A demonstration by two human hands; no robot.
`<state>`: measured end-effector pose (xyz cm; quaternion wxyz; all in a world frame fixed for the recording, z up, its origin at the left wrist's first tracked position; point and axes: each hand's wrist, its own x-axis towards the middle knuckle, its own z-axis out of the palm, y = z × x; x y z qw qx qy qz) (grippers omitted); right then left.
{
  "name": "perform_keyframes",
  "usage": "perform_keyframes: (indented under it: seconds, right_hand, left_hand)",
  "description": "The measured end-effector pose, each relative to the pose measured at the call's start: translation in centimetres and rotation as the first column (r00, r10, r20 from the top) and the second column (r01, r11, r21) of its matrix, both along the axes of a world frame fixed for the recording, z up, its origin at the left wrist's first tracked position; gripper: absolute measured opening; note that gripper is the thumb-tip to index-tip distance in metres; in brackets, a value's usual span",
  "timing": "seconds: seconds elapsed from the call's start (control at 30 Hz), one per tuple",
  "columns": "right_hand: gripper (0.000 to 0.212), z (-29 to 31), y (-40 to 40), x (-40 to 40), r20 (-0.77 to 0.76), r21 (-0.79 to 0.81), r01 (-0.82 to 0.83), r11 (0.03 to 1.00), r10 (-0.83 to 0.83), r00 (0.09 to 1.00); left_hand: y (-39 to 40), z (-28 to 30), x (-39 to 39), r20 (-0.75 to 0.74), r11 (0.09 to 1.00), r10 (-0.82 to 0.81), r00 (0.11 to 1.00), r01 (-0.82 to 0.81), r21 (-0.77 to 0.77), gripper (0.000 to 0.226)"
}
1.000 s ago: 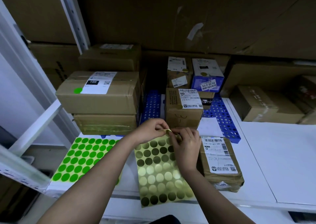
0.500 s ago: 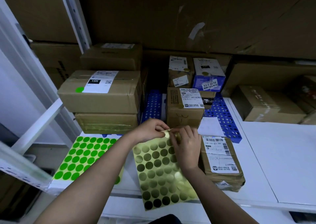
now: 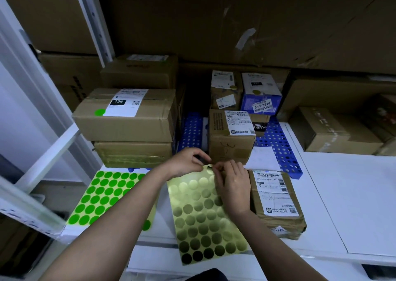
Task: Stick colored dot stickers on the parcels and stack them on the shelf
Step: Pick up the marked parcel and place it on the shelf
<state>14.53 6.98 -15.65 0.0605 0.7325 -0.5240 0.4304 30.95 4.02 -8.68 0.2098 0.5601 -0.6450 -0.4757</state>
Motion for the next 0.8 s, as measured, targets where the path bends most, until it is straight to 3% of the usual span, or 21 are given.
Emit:
perform_keyframes:
  seconds: [0.2,0.4,0.53,0.63,0.8]
  right_hand:
    - [0.017,0.1,0.5,0.3,0.073,0.081,-0.044,0.996,0.038,0.997]
    - [0.004,0.4,1.1,0.4,0.376,0.198,-0.174,0.965,0.09,0.922]
    - [0.008,0.5,2.3,1.0,0.685,0.436,-0.377,0.818,-0.03,0.728]
    - [0.008,-0.4,2.6,0.9,0.713,0.54,-0.414,0.733,-0.137,0.687]
    - [0.016,-1.5,2.6,0.7,0.703,0.644,-0.416,0.642,-0.281,0.654]
  left_hand:
    - [-0.5,-0.2,-0.1,0.039,0.999,0.037,0.999,-0.036,-0.009,0.029]
    - [-1.2,-0.9,-0.4,0.218,0.991,0.091,0.972,-0.067,-0.117,0.023]
    - [-0.7,-2.0,-0.4,0.501,0.969,0.085,0.861,0.045,-0.241,0.019]
    - [-0.3,-3.1,-0.7,0.605,0.941,0.099,0.79,0.123,-0.314,0.017]
    - [0.3,-5.1,-1.3,0.642,0.865,0.148,0.752,0.216,-0.452,0.022]
